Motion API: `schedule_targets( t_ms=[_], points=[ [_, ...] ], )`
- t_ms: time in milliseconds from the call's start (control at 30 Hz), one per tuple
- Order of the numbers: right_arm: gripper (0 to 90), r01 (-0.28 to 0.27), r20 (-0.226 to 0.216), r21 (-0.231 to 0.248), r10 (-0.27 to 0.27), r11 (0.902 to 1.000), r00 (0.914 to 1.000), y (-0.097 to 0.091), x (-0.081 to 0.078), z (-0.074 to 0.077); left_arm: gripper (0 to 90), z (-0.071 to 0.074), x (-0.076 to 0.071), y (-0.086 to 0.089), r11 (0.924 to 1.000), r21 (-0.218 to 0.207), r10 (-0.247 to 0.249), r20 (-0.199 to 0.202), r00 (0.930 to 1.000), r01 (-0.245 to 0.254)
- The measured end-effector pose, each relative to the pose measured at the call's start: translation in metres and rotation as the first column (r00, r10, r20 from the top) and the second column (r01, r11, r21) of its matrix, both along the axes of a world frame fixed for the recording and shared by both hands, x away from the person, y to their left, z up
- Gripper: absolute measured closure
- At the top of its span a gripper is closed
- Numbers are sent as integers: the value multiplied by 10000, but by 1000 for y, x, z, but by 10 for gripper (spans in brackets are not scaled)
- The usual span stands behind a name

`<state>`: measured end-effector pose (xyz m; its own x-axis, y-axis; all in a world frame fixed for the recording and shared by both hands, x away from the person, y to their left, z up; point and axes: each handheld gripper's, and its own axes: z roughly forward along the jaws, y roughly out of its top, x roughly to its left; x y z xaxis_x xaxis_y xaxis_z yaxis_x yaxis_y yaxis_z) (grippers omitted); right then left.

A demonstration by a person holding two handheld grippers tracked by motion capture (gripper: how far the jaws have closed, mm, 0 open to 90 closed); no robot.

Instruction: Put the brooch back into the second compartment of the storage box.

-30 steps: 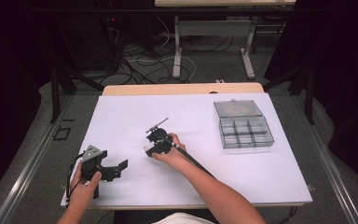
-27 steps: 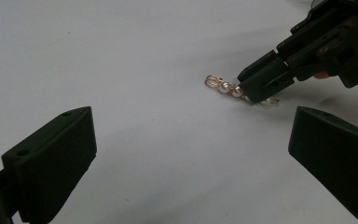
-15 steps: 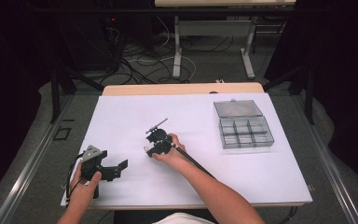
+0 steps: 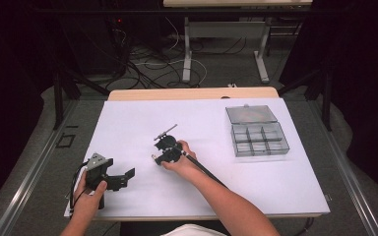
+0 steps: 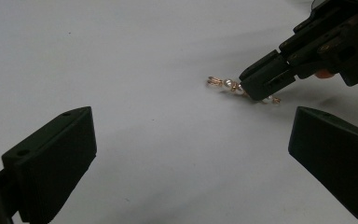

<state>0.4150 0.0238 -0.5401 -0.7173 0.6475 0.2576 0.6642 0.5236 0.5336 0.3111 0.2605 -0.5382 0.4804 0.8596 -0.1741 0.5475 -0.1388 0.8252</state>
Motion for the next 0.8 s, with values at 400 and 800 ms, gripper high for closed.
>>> schedule_targets(
  t_ms=[400, 800],
  points=[
    [807, 13, 298, 126, -16, 9999, 9996, -4, -1, 7, 10, 0, 0, 0, 10000, 37, -37, -68, 10000, 37],
    [808, -114, 460, 445, 93, 9989, 9989, -8, -2, 14, 10, 0, 0, 0, 10000, 34, -53, -88, 9999, 53]
  ],
)
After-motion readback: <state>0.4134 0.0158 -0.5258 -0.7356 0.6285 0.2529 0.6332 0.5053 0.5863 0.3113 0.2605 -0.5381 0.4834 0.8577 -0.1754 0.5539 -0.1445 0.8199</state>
